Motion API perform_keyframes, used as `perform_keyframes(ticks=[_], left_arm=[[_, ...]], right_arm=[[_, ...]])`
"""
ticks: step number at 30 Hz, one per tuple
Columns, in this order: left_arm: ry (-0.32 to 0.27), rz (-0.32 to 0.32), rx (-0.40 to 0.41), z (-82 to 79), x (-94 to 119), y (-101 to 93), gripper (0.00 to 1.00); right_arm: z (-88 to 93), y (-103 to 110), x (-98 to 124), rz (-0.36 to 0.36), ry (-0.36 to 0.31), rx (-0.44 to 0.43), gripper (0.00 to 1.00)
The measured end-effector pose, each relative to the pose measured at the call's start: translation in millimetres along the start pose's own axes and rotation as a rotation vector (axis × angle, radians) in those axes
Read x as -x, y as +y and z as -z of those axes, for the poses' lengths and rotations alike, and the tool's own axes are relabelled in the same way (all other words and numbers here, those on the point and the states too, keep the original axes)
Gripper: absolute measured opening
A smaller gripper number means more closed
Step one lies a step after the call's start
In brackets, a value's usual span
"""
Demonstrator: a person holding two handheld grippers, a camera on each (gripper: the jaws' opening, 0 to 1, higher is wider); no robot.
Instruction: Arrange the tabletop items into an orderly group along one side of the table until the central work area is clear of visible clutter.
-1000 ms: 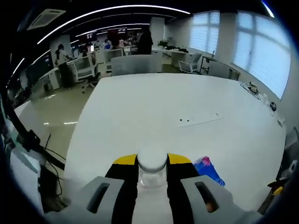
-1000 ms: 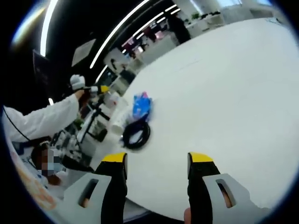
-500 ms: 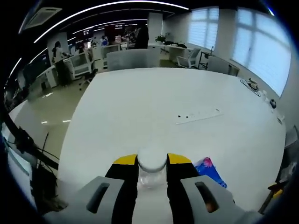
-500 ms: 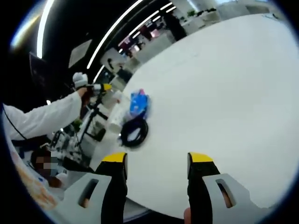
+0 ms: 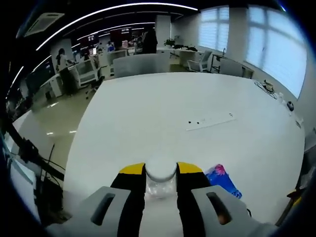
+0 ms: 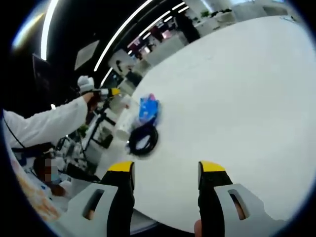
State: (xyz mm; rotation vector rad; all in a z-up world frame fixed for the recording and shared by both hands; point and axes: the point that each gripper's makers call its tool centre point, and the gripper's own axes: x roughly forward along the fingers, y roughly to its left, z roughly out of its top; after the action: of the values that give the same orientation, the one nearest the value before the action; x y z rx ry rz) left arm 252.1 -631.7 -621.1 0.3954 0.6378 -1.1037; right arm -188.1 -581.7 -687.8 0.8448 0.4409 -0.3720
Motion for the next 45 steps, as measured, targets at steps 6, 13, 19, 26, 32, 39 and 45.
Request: perform_keyframes(ticks=[6,13,19,26,32,39,45], left_arm=[[-0.097,-0.022,0.022,-17.3,14,0.3,0.58],[-0.191,-0.045,0.009,-37.9,37,3.7,0.85],[-0.204,-0.042,-0.006,-36.3,57,3.8,0.86],[-0.210,-0.040,-0.008,-16.5,79,4.8,0.86],[-0.192,-0.046,-0.020,7.5,96,12.2,0.85],[-0.189,-0.049,0.028,27.1,111,16.2,0.84],[-0.185,-0.022,0.084,43.5,115,7.6,0.81]], right_arm=[[-1.8,1,5,-0.007,-0.013,0.005,0.50],[-6.1,5,7,-0.027,-0.027,0.013,0.51],[-8.7,12,7,-0.050,-0.026,0.041,0.51],[-6.9,18,8,-0.070,-0.009,0.076,0.51],[-7.8,19,7,-0.076,0.000,0.091,0.50],[-7.2,21,5,-0.081,0.021,0.115,0.50],[-2.5,22,1,-0.090,0.045,0.130,0.50]])
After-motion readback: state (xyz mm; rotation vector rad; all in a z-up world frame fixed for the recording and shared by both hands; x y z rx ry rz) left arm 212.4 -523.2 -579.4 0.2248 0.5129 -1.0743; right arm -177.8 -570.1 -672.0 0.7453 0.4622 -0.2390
